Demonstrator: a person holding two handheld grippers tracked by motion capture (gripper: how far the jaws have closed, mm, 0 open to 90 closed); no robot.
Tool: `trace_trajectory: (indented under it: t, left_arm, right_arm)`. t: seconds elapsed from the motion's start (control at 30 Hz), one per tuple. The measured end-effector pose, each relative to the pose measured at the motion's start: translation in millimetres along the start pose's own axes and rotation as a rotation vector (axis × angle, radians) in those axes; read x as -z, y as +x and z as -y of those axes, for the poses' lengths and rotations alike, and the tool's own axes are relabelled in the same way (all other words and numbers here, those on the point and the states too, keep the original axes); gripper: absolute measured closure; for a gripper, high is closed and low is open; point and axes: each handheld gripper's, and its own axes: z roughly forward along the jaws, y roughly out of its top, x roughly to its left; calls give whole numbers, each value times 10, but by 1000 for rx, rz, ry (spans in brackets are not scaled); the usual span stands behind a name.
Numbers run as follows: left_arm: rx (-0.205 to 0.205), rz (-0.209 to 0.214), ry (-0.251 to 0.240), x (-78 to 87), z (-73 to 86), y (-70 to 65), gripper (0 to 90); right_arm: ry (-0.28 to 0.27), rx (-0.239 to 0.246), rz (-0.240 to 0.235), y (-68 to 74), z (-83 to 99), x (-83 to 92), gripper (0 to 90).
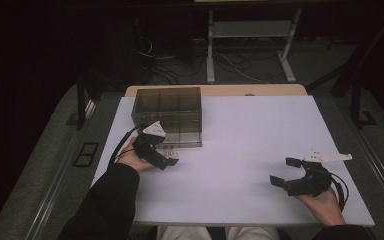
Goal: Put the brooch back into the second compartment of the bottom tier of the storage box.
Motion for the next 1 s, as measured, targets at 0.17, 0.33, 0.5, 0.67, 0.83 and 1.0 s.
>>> trace_trajectory:
  t: [0.17,0.33,0.5,0.67,0.83,1.0]
  left_arm:
    - [2,5,20,-38,27,38,0]
    - [-3,9,47,-75,58,76,0]
    - [-9,9,75,-105,92,91,15]
    - [-33,6,93,-130,112,104,72]
    - [-40,1,102,-136,131,111,150]
    - [-50,-9,101,-130,153,129,264]
  right_arm:
    - [0,-3,1,-2,0,1,4]
    - [3,-1,0,-1,0,-1,4]
    - [2,3,1,-4,1,-3,4]
    - [4,5,2,-5,2,-4,4]
    - [4,-1,-1,-5,2,-2,4]
    - [4,3,0,-6,4,-6,4]
